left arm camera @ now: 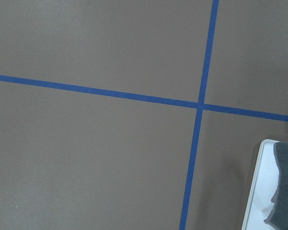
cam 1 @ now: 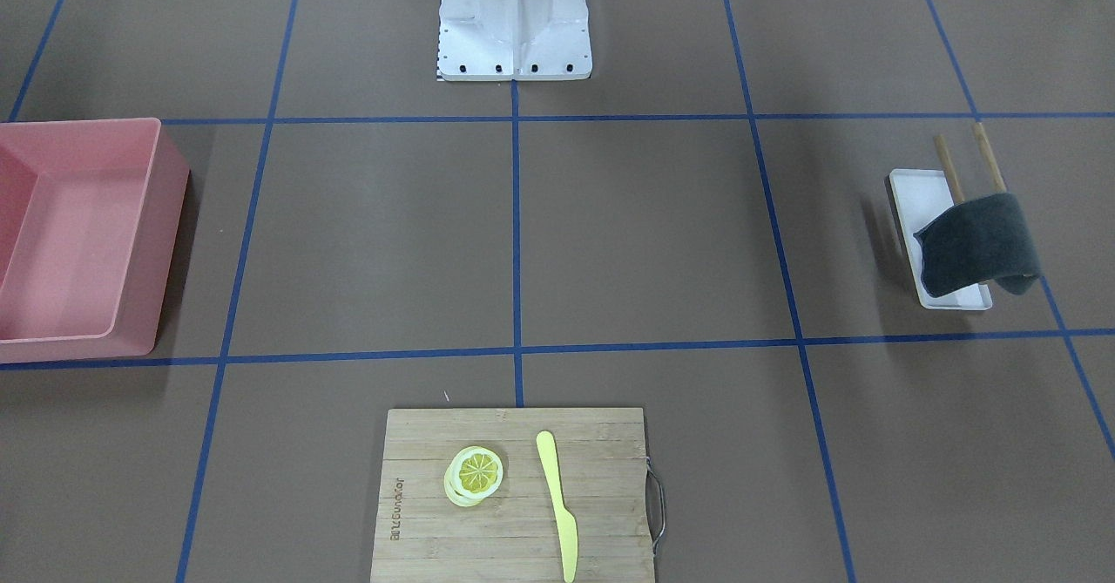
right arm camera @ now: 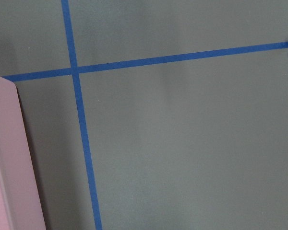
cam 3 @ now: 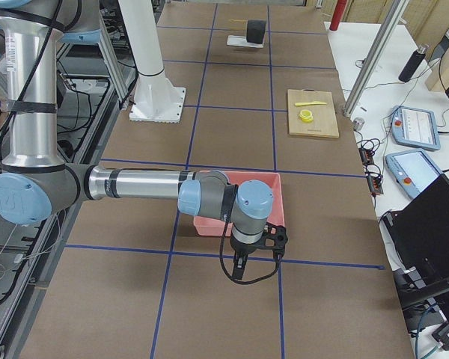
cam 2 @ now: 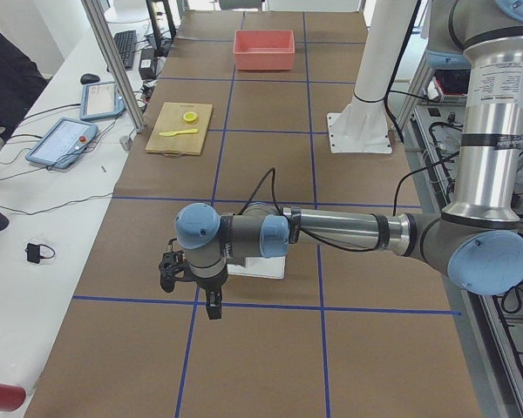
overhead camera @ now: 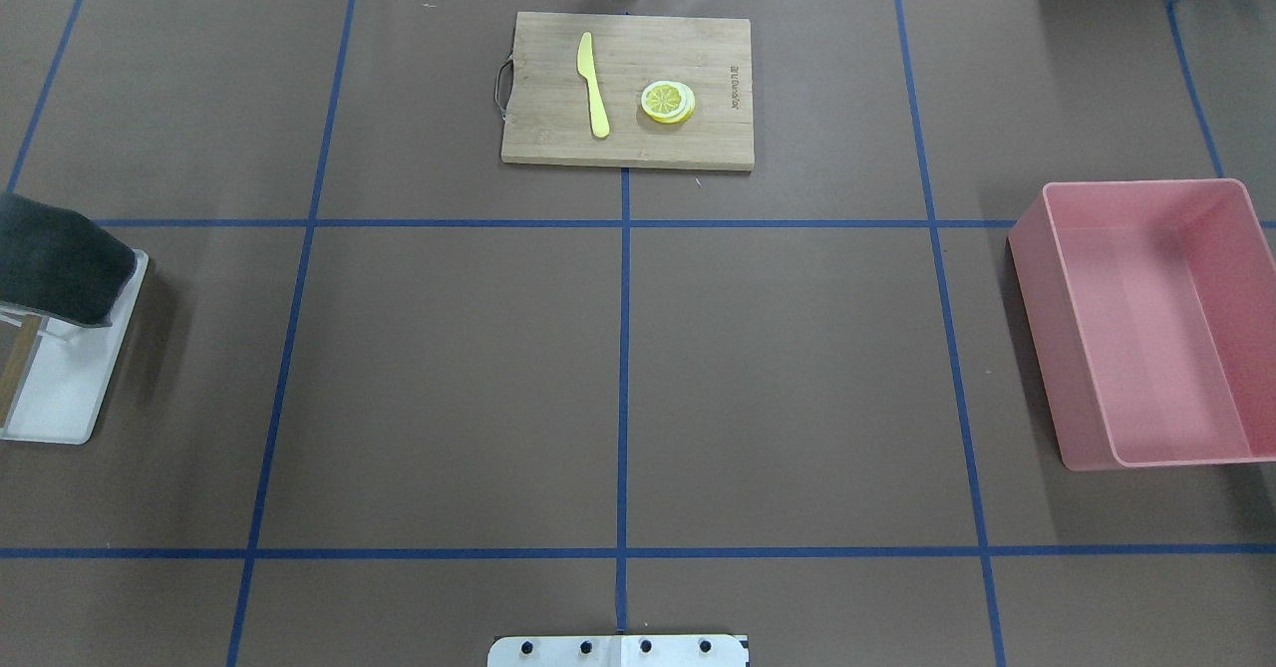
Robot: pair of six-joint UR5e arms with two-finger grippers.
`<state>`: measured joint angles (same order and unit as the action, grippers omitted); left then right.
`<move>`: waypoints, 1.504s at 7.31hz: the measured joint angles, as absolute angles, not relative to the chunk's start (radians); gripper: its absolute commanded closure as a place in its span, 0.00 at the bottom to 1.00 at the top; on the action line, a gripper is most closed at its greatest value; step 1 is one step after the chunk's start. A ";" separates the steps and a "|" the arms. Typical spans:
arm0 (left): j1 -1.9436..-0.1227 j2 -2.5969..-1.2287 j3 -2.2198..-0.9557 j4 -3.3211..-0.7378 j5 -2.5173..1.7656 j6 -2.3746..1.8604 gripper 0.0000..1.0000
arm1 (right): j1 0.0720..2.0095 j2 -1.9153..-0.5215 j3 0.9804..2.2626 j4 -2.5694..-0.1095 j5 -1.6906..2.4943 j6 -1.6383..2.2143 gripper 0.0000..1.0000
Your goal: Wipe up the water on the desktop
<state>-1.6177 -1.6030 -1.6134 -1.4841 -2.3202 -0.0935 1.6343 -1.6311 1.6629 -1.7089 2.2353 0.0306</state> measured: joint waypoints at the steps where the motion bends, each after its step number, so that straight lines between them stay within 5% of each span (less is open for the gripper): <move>1: -1.619 -1.603 -1.619 -1.483 -2.321 -0.094 0.02 | 1.635 -1.631 1.664 -1.709 2.235 0.031 0.00; 11: -1.621 -1.605 -1.617 -1.485 -2.321 -0.094 0.01 | 1.638 -1.632 1.681 -1.715 2.240 0.030 0.00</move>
